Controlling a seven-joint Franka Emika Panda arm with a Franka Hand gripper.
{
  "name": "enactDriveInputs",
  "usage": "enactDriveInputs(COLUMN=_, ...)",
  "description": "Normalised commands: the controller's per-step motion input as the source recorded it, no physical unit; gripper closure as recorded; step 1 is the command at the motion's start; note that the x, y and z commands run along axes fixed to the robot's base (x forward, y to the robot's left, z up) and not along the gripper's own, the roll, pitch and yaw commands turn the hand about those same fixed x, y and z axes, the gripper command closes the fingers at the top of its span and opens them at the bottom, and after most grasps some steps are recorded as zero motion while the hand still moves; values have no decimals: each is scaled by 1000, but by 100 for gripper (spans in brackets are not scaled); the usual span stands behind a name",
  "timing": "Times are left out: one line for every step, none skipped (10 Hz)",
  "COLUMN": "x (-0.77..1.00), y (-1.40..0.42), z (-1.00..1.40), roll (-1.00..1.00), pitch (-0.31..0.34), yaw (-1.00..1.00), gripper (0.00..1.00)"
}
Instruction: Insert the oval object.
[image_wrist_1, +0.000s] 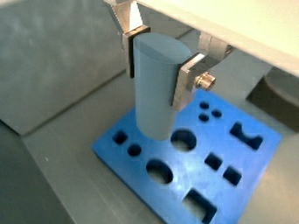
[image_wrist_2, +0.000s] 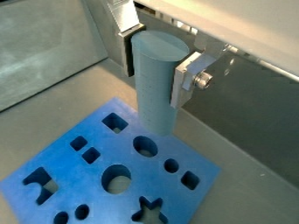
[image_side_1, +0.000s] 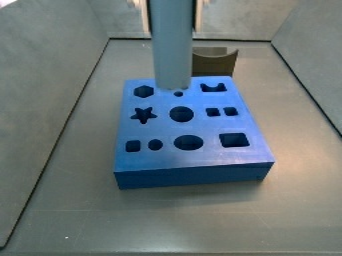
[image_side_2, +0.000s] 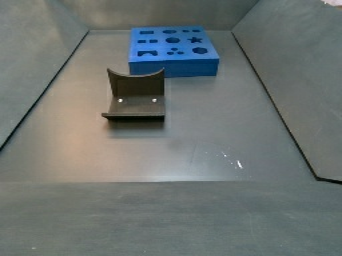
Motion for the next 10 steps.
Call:
enactDriveInputs(x=569, y=-126, z=-371, roll=459, pitch=70, yaw=-49, gripper=100)
enactDriveInputs(x=509, y=-91, z=-297, roll=493, pitch=40, yaw=0, gripper=100)
enactDriveInputs(x=423, y=-186, z=-426, roll=426, pitch=0, yaw=80, gripper=100)
enactDriveInputs(x=300, y=-297, z=-914, roll=189, pitch=-19, yaw=0, gripper=100)
enactDriveInputs(x=303, y=-189, z=-986, roll=161, pitch=-11, yaw=0, gripper=100)
enactDriveInputs(x=69, y=-103, z=-774, roll=204, pitch=-20, yaw=0, gripper=100)
enactDriveInputs(x=20, y=-17, z=-643, roll=90, pitch=-1, yaw=0, gripper=100)
enactDriveInputs(x=0, y=-6, z=-614, roll=87, pitch=-9, yaw=-34, gripper=100)
enactDriveInputs(x=-54, y=-63, z=-477, roll=49, pitch=-34, yaw=-49, gripper=100)
enactDriveInputs(x=0, y=-77, z=-417, roll=17, pitch=0, yaw=-31, gripper=100)
